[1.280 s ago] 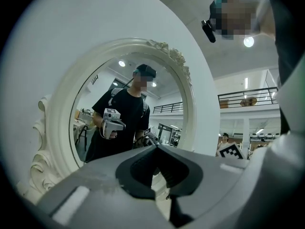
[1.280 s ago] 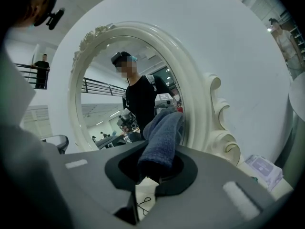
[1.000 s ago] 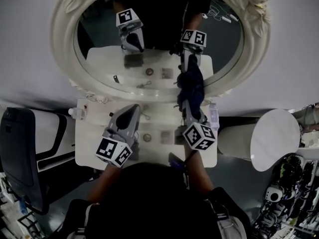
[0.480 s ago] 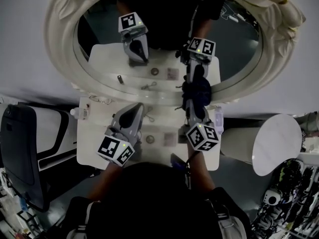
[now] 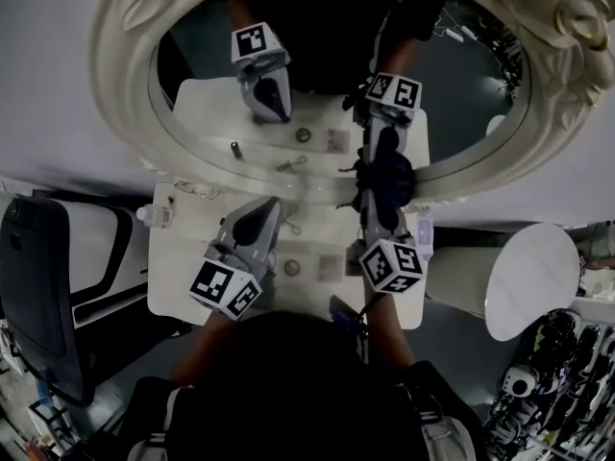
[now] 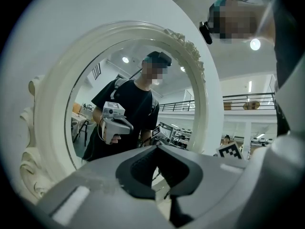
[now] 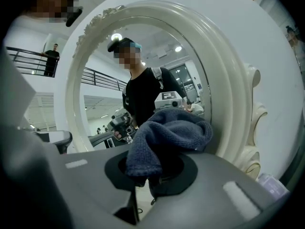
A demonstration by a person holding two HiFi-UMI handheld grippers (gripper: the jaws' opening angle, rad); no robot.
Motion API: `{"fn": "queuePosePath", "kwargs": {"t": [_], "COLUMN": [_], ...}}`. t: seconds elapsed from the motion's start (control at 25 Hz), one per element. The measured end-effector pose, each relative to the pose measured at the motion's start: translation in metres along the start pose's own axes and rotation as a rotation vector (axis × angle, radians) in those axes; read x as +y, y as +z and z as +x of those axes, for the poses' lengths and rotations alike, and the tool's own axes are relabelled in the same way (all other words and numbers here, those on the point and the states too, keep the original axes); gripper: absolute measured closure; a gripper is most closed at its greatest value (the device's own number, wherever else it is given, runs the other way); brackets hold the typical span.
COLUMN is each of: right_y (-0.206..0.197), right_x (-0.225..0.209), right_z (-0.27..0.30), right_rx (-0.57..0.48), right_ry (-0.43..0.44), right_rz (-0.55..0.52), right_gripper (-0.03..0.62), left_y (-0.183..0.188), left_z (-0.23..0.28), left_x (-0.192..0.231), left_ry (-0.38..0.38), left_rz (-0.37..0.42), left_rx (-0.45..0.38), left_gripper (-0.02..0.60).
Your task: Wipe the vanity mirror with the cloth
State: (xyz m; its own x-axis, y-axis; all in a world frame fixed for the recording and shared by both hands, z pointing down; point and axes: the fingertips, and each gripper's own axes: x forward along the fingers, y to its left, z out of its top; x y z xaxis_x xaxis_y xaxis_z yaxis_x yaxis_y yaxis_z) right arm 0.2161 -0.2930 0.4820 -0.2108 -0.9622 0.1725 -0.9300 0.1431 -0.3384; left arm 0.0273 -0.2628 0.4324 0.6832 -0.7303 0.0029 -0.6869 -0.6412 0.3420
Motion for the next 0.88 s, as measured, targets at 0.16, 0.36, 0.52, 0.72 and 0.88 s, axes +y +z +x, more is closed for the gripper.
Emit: {"fn": "queuePosePath", "kwargs": {"t": [0.16,0.36,0.52,0.72,0.88], "right_y": [0.003,0.007,0.004,-0.008,-0.009], "right_x": [0.004,0.012,0.026,0.058,0.065], "right_z": [-0.001,0.0,0.005,0.018,0.02], "right_rx": [0.004,-0.002,0.0,0.005,0.006], "right_ry": [-0.002,0.008,0.024,0.043,0.056], "right_rz": [-0.007,-0.011,-0.019,-0.029,-0.031], "right_gripper": [0.548,0.548,0.548,0.548,0.548], "left_y": [0.004,0.011,0.013,0.015,0.014], "left_z": [-0.006,-0.013,-0.023,-0.042,-0.049], "left_x": [0.002,0.006,0.016,0.041,0.044], "left_ry": [0.008,0.021,0.035,0.051,0.063], "left_rz": [-0.009,-0.008,-0.013,-0.025,-0.03], "left_rx": [-0.005,-0.016,-0.025,-0.036,-0.045], "left_gripper": [0.58,0.58,0.58,0.58,0.58]}}
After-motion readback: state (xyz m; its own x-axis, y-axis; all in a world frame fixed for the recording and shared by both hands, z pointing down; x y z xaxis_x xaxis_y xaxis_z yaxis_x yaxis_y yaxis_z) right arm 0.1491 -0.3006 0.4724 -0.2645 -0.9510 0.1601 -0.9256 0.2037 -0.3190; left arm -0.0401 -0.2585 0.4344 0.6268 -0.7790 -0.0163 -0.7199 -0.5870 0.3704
